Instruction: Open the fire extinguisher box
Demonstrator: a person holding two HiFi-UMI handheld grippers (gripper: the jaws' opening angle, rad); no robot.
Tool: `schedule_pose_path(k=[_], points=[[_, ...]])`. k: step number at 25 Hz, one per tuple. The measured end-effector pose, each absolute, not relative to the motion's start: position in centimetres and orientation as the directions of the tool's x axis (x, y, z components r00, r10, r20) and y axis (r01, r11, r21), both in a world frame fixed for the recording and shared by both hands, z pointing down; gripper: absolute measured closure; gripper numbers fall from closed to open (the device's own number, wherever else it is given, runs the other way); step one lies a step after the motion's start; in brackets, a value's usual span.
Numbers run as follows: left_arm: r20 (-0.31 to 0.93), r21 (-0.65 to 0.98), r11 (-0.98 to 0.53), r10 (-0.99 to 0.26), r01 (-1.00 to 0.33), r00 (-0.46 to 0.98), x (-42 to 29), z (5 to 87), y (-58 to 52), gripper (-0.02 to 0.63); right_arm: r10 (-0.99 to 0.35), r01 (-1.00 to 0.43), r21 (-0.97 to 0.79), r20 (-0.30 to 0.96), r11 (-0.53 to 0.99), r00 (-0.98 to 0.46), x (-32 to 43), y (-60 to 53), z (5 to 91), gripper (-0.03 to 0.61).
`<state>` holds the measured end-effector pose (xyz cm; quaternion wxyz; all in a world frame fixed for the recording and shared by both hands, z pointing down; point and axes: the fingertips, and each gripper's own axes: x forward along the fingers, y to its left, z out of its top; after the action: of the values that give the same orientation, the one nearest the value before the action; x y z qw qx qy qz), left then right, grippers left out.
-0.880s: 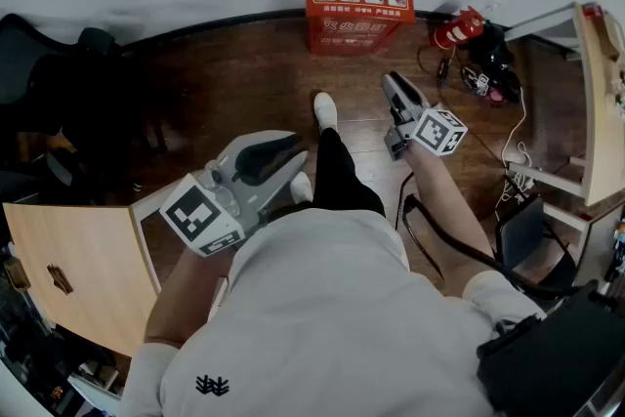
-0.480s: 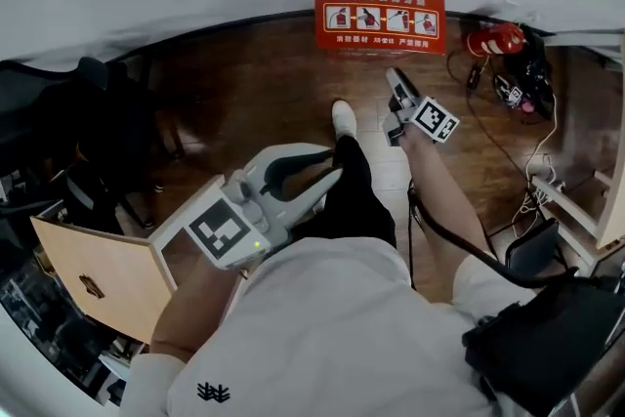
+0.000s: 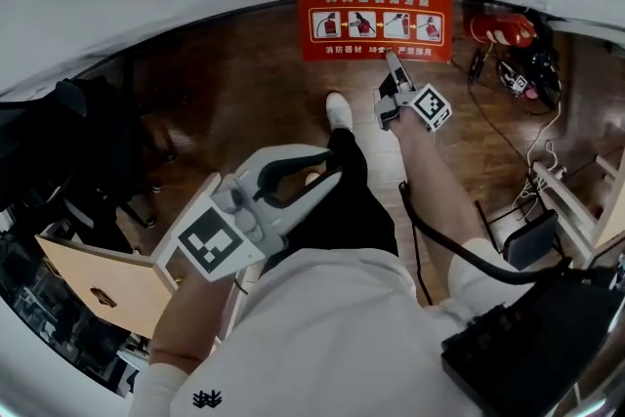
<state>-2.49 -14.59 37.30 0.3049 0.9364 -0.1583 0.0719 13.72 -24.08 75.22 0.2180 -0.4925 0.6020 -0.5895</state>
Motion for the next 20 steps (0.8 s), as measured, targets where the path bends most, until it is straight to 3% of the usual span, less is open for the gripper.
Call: schedule_pose_path(k=[4,11,20], points=[[0.244,0.554,-0.757,-0.25,-0.346,0.937,-2.5,37.6,-14.1,0.565,-0.861,-0.264,-0.941,0.306,-0.21,-0.405,14.0,-23.4,75.0,0.458],[0.231,0.548,-0.762,-0.258,-0.344,0.938,-2.7,37.1,-15.0,0.565,-0.85,-0.229,-0.954,0.28,-0.194,-0.446,13.7,-22.9,71.9,0.466],[0.196,0.564,-0.762,-0.251,-0.318,0.948,-1.2,36.1,-15.2,0.565,-0.865,-0.189,-0.981,0.057,0.045,-0.498,13.5,-28.4,60.6,0.485]])
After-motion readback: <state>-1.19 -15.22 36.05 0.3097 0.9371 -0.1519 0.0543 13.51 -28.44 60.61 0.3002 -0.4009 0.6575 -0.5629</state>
